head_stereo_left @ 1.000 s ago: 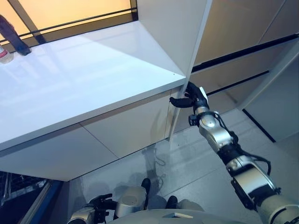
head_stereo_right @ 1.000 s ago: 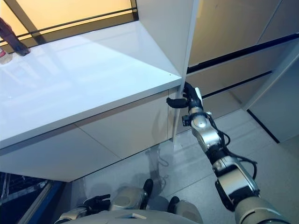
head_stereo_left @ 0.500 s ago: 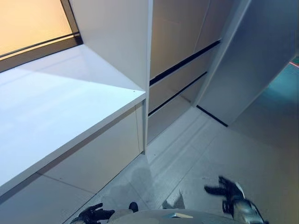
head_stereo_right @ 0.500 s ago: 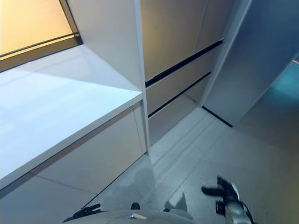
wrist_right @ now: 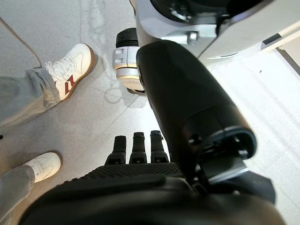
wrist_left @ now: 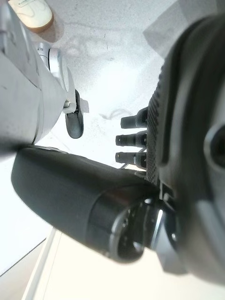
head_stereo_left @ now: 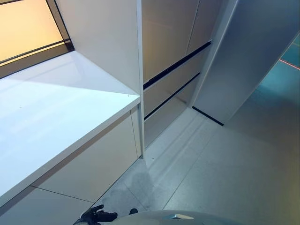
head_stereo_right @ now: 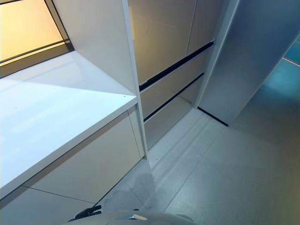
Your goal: Put drinks into fridge and close the fridge
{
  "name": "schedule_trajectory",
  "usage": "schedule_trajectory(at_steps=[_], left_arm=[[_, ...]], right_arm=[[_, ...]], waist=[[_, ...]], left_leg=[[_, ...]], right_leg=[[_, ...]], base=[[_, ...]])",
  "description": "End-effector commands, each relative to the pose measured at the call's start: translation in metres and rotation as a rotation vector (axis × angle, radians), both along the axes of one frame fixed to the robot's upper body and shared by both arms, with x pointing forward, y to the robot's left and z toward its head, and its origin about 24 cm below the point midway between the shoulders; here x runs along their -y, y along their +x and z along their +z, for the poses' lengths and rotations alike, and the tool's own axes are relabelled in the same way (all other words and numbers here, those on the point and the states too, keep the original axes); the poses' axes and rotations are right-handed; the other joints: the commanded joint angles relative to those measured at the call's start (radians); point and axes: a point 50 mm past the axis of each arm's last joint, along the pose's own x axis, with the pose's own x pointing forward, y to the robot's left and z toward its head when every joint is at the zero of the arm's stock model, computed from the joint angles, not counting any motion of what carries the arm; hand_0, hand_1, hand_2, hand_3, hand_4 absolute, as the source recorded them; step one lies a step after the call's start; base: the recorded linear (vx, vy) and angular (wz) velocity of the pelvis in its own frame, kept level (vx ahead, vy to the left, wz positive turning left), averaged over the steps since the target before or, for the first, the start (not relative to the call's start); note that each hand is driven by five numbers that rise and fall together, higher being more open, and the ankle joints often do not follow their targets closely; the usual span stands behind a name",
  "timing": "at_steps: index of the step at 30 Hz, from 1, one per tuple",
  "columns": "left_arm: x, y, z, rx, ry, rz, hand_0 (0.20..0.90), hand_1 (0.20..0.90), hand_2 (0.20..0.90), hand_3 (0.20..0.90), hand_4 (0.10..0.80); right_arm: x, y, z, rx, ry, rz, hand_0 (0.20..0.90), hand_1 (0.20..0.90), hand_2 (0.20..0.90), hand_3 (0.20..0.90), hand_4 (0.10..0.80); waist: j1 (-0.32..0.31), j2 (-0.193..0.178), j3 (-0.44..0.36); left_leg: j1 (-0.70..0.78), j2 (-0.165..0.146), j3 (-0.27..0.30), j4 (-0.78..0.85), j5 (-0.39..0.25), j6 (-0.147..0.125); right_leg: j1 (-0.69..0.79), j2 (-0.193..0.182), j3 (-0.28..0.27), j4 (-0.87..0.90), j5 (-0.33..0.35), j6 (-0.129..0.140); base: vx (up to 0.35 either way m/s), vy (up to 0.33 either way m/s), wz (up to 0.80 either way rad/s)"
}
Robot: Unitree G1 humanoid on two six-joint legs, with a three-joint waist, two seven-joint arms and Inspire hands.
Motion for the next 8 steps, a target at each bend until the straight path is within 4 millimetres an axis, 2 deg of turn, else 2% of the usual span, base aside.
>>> schedule_trajectory(at_steps=[1,8], left_arm=[[0.01,0.0161,-0.0008,0.032,-0.008,-0.048,0.9,0.9,0.9,0.9,0.8],[0.0152,0.0189,-0.0015,0.035,-0.037,-0.026,0.9,0.9,0.9,0.9,0.8]], right_arm=[[-0.0024,0.0228,0.0011,0.046,0.031,0.035,0.9,0.9,0.9,0.9,0.8],[-0.005,0.0239,0.0007,0.051,0.039,0.034,0.9,0.9,0.9,0.9,0.8]], waist=[[0.013,0.013,0.007],[0.012,0.018,0.005]], left_leg=[[0.003,-0.011,0.028,0.046,-0.127,0.01],[0.006,-0.01,0.022,0.04,-0.126,0.007]], right_leg=[[-0.07,-0.028,-0.005,0.05,0.029,0.095],[-0.065,-0.024,-0.009,0.047,0.023,0.095]], base=[[0.0,0.0,0.0],[0.0,0.0,0.0]])
